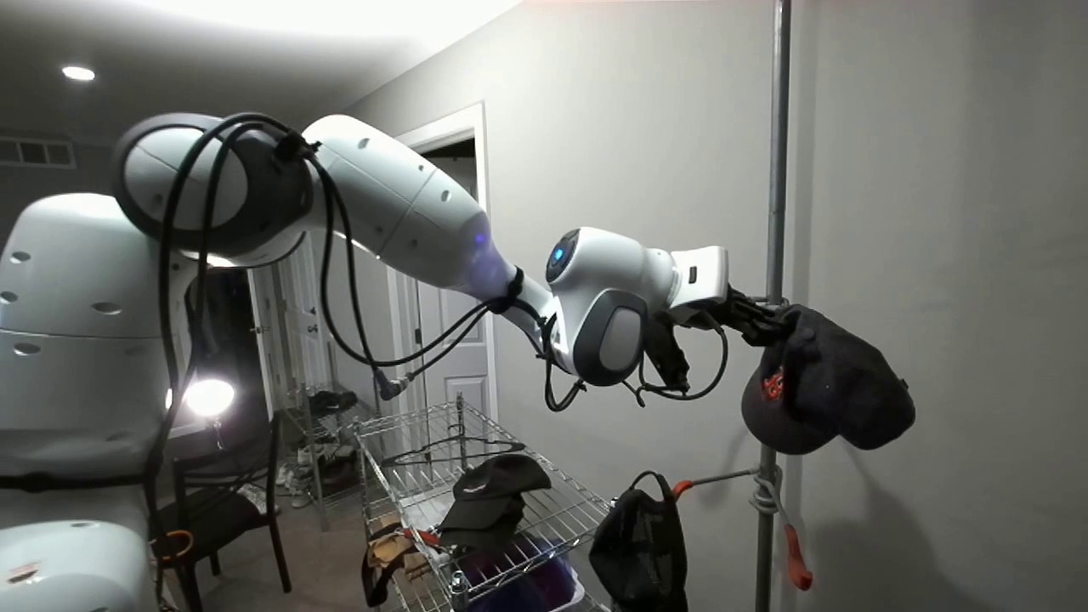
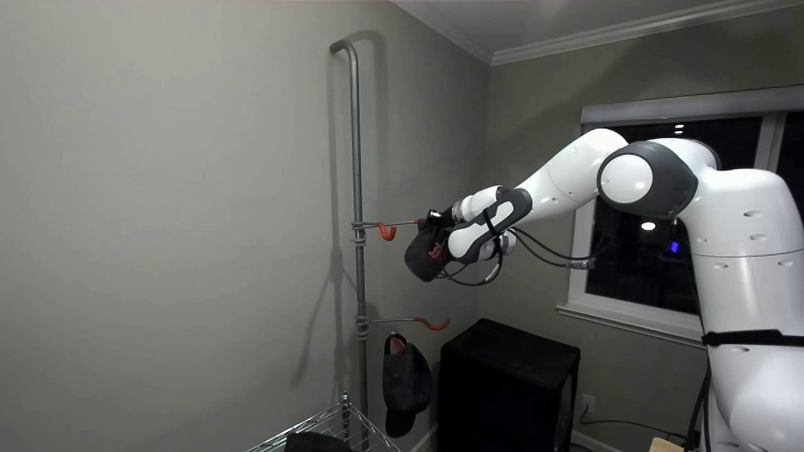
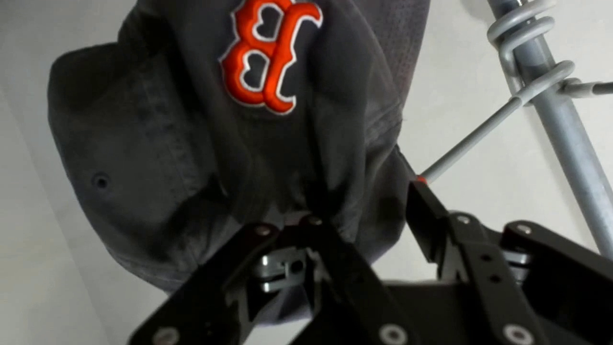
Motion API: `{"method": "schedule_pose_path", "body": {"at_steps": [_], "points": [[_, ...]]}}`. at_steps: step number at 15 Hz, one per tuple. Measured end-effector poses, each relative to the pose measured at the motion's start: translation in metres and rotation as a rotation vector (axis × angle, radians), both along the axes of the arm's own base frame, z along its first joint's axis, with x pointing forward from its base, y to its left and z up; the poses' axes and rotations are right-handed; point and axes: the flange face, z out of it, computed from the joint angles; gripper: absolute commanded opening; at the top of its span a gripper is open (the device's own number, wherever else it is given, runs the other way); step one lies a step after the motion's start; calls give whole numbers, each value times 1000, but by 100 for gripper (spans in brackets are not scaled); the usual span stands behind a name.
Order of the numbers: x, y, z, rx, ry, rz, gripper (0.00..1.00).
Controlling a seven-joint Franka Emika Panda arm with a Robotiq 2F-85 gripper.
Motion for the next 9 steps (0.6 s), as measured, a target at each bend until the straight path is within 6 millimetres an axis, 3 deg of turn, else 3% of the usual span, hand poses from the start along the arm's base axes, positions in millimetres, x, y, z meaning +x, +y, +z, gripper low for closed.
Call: {"method": "schedule_pose_path", "body": {"at_steps": [1, 5, 9], "points": [[1, 1, -1, 0, 2, 1, 8], [-2, -1, 5, -1, -9, -1, 1], [-7, -4, 22, -4, -36, -8, 4]]}}
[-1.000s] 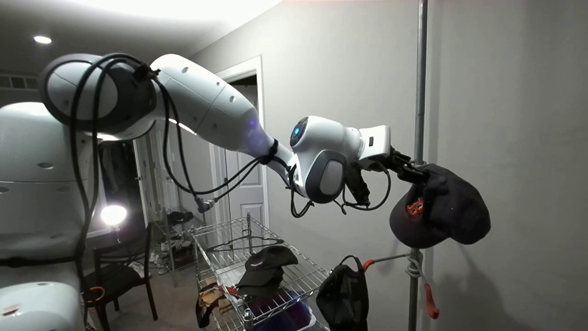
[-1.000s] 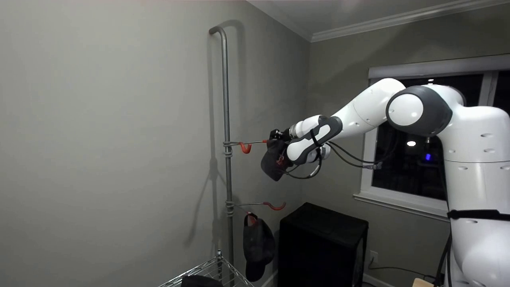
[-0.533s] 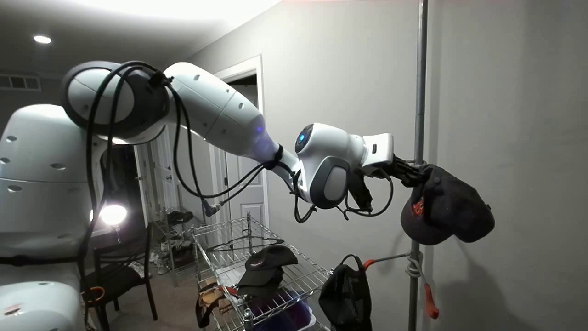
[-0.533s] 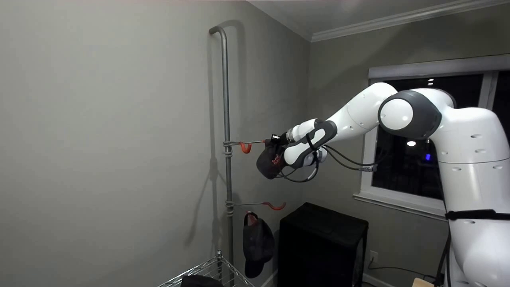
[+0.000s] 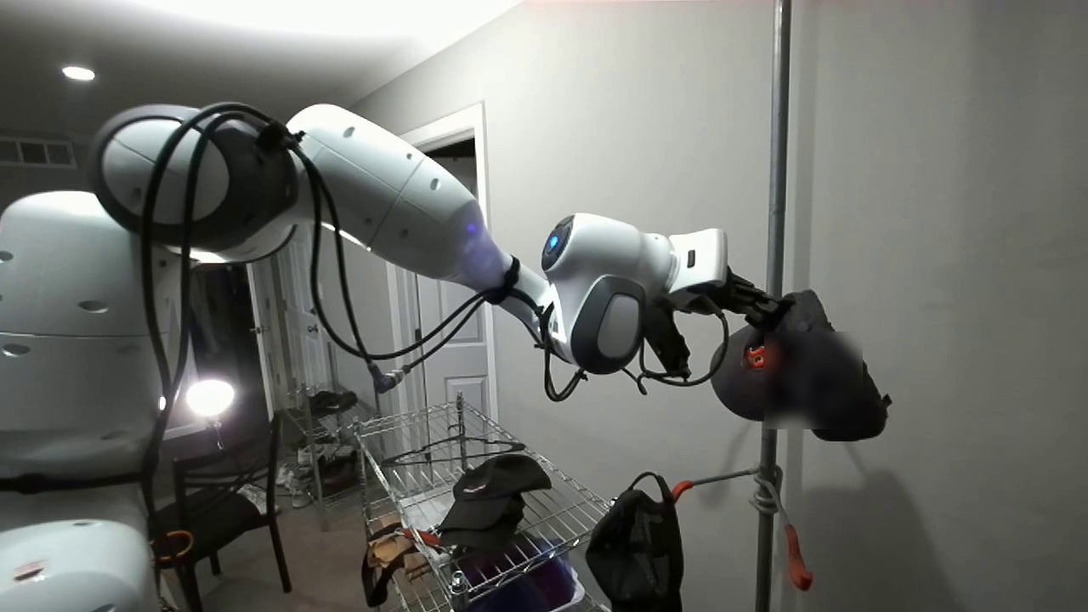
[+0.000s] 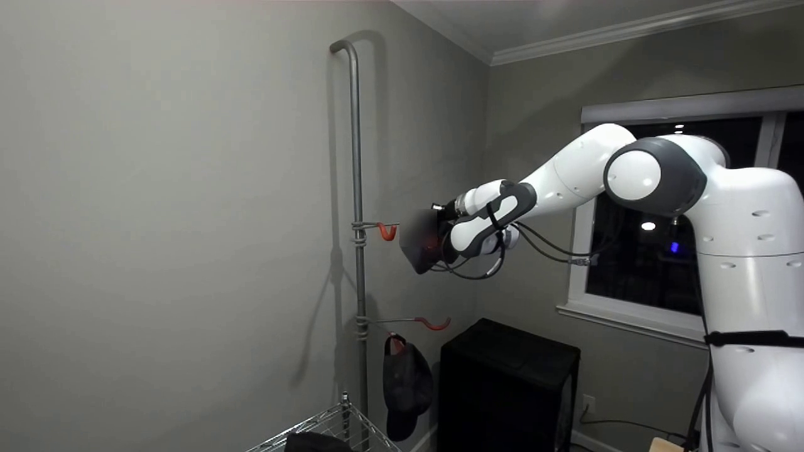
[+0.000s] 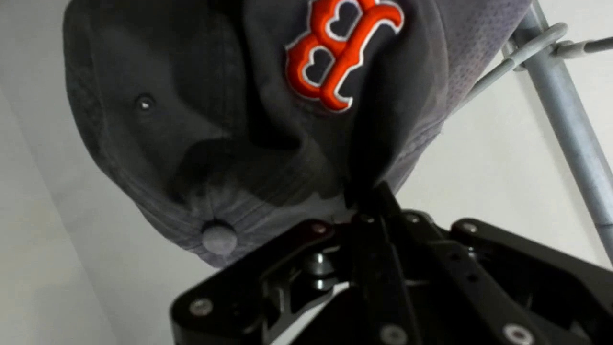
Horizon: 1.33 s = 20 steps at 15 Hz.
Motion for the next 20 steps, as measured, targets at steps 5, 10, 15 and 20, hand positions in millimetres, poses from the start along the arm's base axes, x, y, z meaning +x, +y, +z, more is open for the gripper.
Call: {"method": "schedule_pose_path", "body": {"at_steps": [5, 10, 15, 20], "points": [[-12, -2, 30, 2, -49, -2, 3], [-41, -15, 74, -2, -118, -13, 4], [-86, -9, 93, -5, -135, 22, 4], [-137, 11, 98, -29, -135, 97, 4]]}}
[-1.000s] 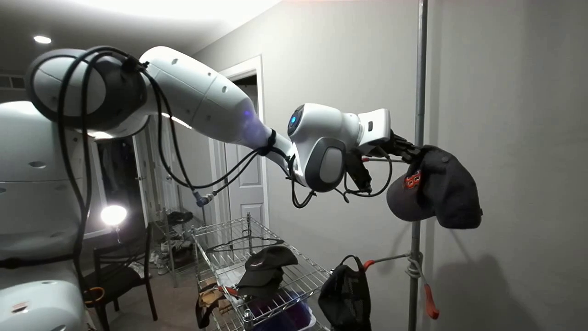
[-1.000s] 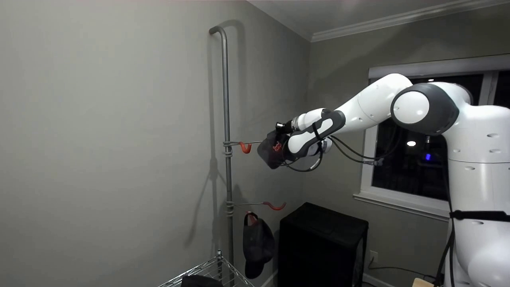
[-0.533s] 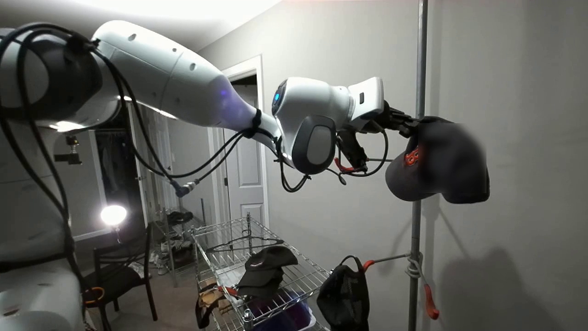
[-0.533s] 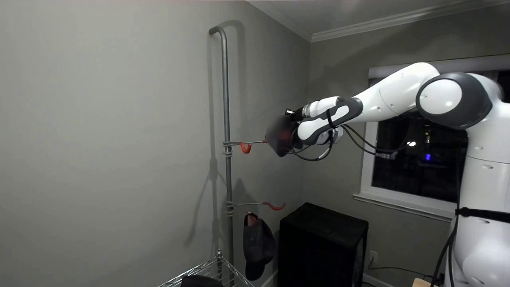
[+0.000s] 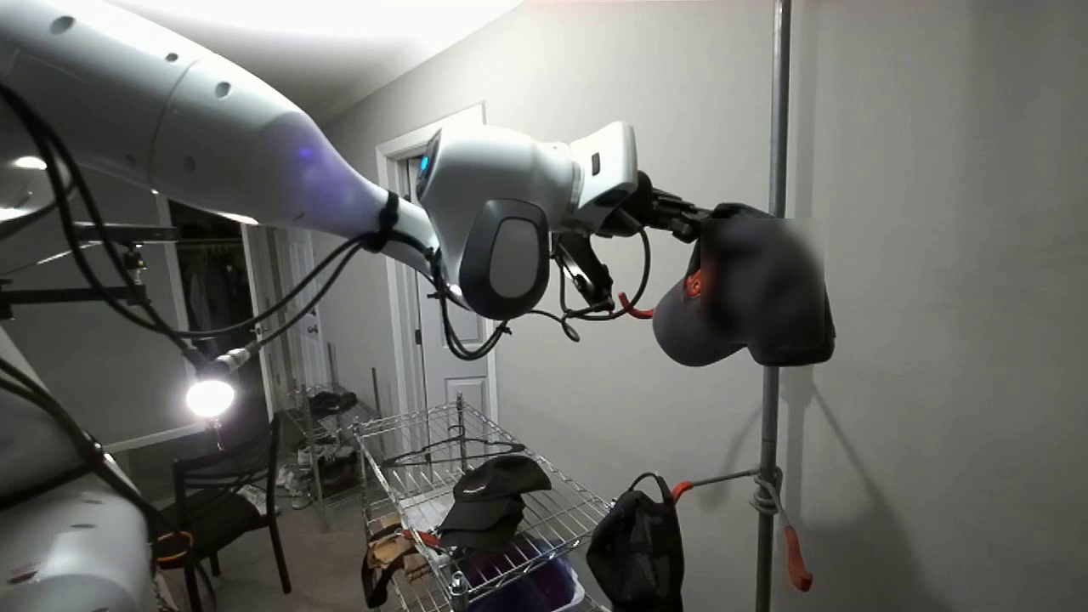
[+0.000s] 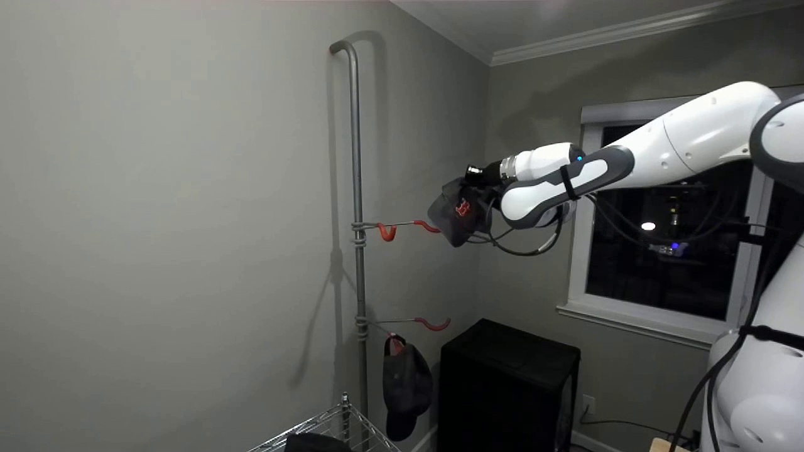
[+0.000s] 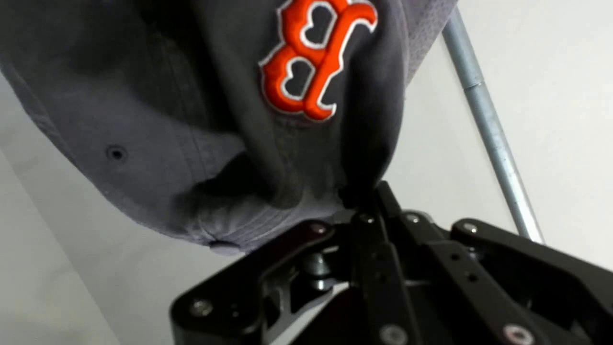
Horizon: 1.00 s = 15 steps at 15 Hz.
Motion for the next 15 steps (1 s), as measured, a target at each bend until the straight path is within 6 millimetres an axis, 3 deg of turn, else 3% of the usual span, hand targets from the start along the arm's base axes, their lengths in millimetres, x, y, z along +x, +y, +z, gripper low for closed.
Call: {"method": "schedule_pose_path", "body": {"at_steps": [7, 15], "points": [[-39, 52, -50, -59, 102, 151, 4], [-41, 98, -101, -120, 274, 268, 4]]}}
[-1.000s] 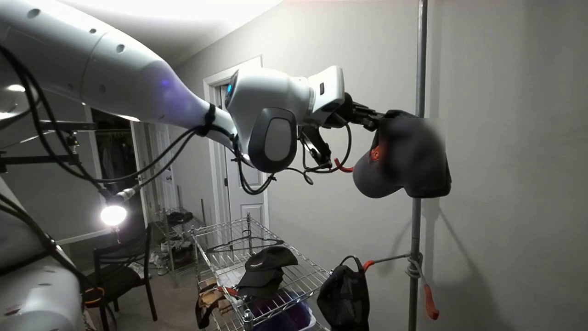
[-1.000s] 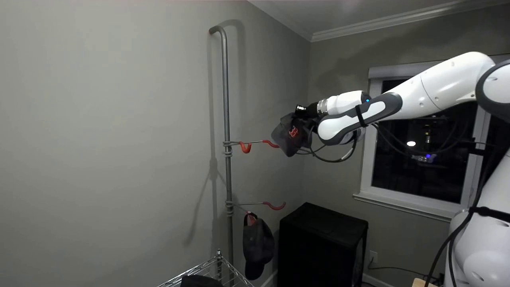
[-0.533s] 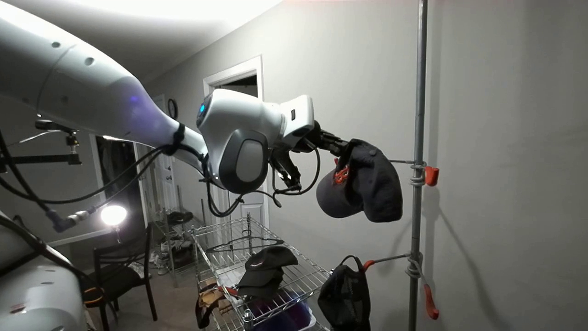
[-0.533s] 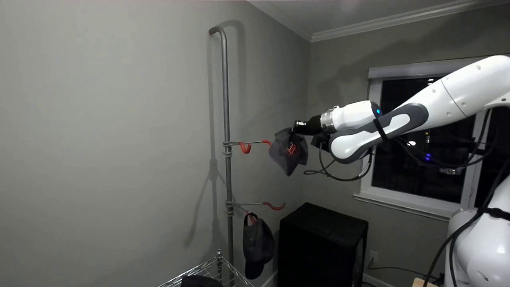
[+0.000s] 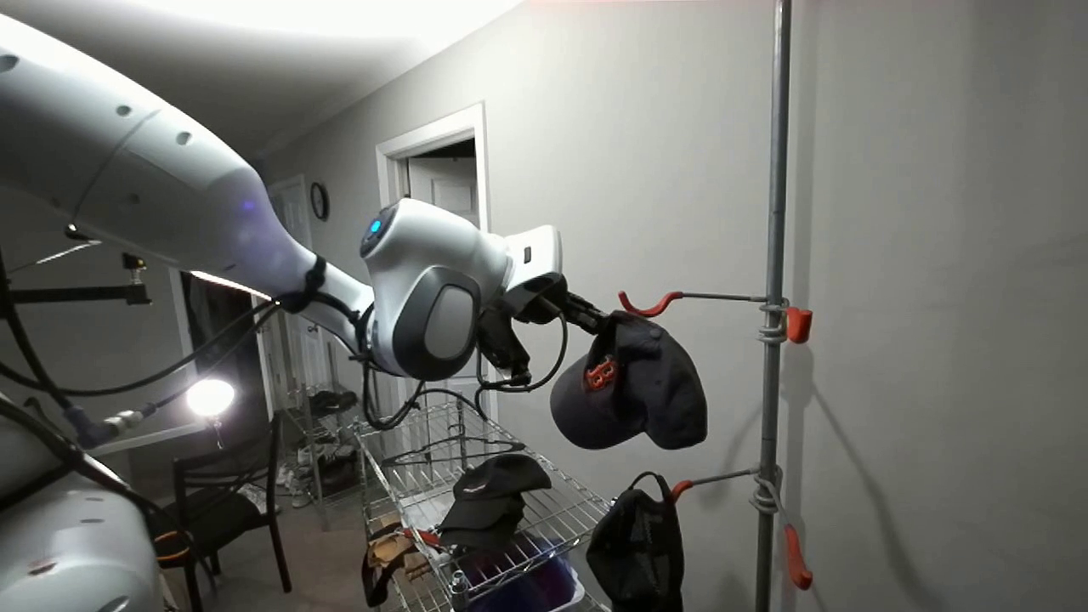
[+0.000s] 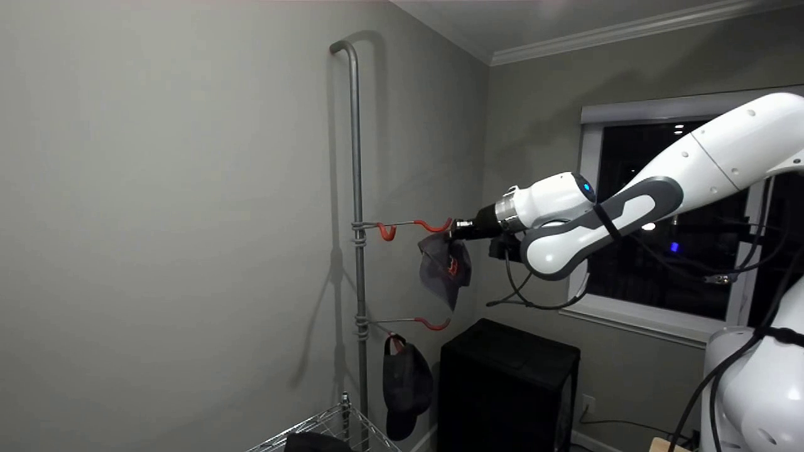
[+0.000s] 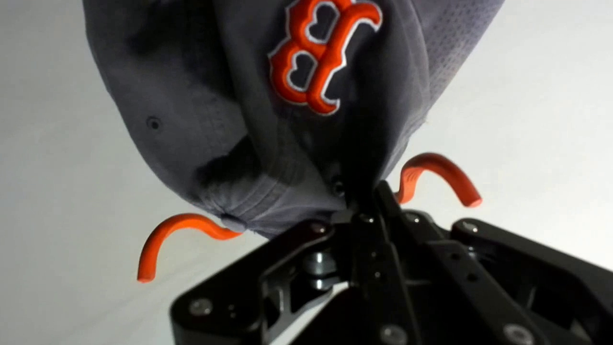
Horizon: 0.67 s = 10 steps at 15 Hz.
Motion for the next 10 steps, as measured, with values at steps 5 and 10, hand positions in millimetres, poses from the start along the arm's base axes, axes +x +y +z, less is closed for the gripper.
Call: {"method": "schedule_pose_path", "body": {"at_steps": [5, 10], "points": [[14, 45, -39, -60, 144, 71, 4], [17, 100, -70, -175, 246, 175, 4]]}}
